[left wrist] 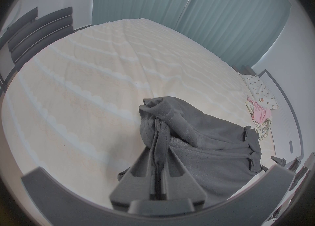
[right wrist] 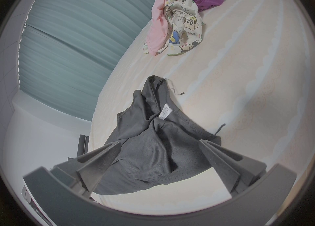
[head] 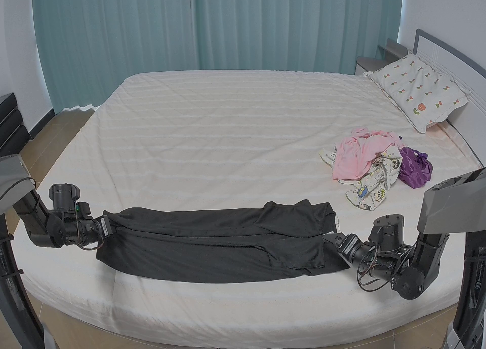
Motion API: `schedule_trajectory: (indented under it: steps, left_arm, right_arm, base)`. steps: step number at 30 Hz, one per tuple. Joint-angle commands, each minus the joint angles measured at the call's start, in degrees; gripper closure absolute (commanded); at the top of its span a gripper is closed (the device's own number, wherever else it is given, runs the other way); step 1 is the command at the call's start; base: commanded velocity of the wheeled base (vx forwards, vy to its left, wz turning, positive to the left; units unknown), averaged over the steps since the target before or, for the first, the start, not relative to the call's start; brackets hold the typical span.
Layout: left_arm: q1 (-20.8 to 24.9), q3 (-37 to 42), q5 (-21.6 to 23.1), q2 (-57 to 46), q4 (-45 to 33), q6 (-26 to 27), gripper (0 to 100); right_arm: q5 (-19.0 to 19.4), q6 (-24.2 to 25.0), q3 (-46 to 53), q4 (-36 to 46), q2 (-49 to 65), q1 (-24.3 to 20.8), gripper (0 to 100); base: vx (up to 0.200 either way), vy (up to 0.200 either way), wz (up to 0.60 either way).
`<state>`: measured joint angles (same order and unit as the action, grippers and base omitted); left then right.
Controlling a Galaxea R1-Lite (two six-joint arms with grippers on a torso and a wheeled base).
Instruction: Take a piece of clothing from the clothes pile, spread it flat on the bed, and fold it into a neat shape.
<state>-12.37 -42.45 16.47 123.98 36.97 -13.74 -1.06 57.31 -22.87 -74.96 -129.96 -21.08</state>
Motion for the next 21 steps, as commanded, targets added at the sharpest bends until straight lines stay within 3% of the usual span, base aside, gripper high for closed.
schedule_trajectory:
  steps: [1,14,21]
  left_arm:
    - [-0.63,-0.27,0.14,0.21,-0.06,-0.06,100]
    - [-4.06,-1.06,0.23,-0.67,-0.94,-0.15,100]
    - [2.97,0.52,-1.62,-4.53,-1.73,-0.94,100]
  right_arm:
    - [0.01,0.00,0.02,-0.01,-0.29,-0.02,0]
    - [0.09,0.00,-0.16,-0.01,-0.29,-0.02,0]
    - [0.18,0.00,-0.16,-0.01,-0.11,-0.02,0]
  base:
    - [0.000,0.000,0.00]
    - [0.000,0.000,0.00]
    - [0.000,0.000,0.00]
